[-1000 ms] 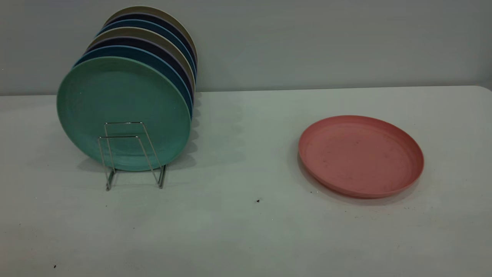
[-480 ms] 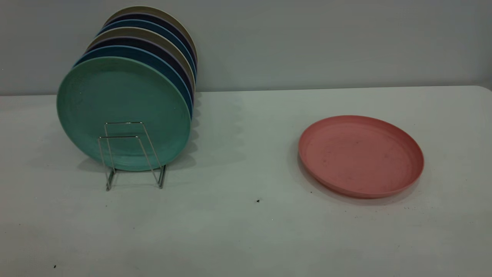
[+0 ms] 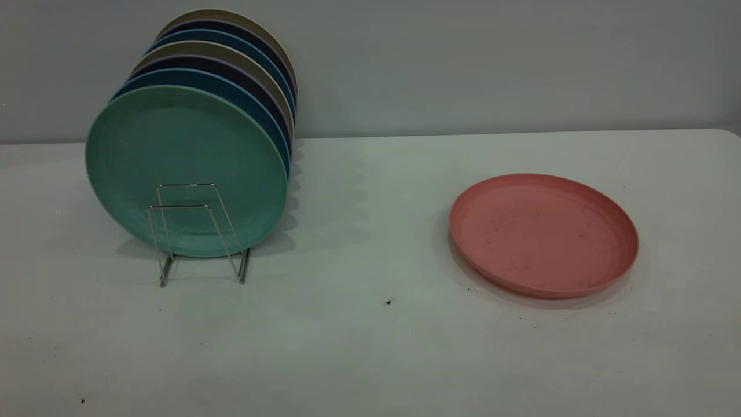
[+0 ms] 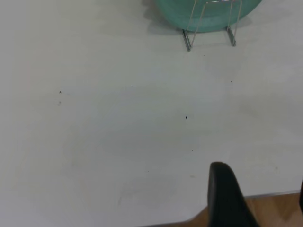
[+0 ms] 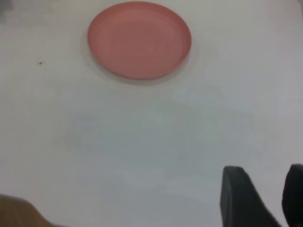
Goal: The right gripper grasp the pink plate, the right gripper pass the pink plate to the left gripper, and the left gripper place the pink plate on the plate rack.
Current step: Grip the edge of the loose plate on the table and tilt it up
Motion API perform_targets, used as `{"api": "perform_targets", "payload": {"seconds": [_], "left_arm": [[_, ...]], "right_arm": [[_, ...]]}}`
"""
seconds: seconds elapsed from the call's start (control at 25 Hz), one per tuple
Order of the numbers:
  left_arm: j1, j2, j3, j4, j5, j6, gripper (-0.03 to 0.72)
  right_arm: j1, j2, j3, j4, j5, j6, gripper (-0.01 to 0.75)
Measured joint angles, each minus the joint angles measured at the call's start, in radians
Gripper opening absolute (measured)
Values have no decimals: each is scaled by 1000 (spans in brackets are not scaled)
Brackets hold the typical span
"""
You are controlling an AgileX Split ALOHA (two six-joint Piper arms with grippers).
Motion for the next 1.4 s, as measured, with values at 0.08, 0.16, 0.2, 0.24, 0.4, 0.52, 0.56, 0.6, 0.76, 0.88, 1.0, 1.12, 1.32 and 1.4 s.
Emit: {"api": "perform_targets", "payload": {"seconds": [0.08, 0.16, 0.2, 0.24, 0.4, 0.52, 0.56, 0.6, 0.76, 0.88, 1.0, 1.12, 1.32, 1.4], "left_arm": [[0, 0, 0, 0, 0, 0, 404], [0, 0, 0, -1, 0, 0, 404], [0, 0, 0, -1, 0, 0, 404], [0, 0, 0, -1, 0, 0, 404], [0, 0, -4, -5, -14, 1, 404], [0, 14, -16, 1, -101, 4, 404], [0, 31, -18, 0, -135, 4, 404], [0, 61, -19, -3, -164, 4, 404], [0, 237, -19, -66, -250, 11, 409], [0, 378, -19, -174, -347, 77, 432], [0, 518, -19, -330, -433, 203, 458], [0, 665, -19, -518, -470, 370, 472], [0, 891, -27, -794, -487, 639, 472], [0, 968, -50, -860, -487, 705, 472]], "right_arm": [[0, 0, 0, 0, 0, 0, 239], [0, 0, 0, 0, 0, 0, 239], [0, 0, 0, 0, 0, 0, 239], [0, 0, 0, 0, 0, 0, 239], [0, 0, -5, -2, -18, -6, 239], [0, 18, -18, 1, -90, -17, 240], [0, 40, -20, 5, -120, -19, 244], [0, 64, -22, 10, -144, -20, 252], [0, 216, -22, 52, -218, -30, 321], [0, 343, -22, 113, -296, -63, 376], [0, 489, -22, 199, -379, -127, 397], [0, 631, -22, 326, -442, -244, 402], [0, 858, -40, 571, -488, -484, 402], [0, 964, -76, 639, -486, -550, 402]]}}
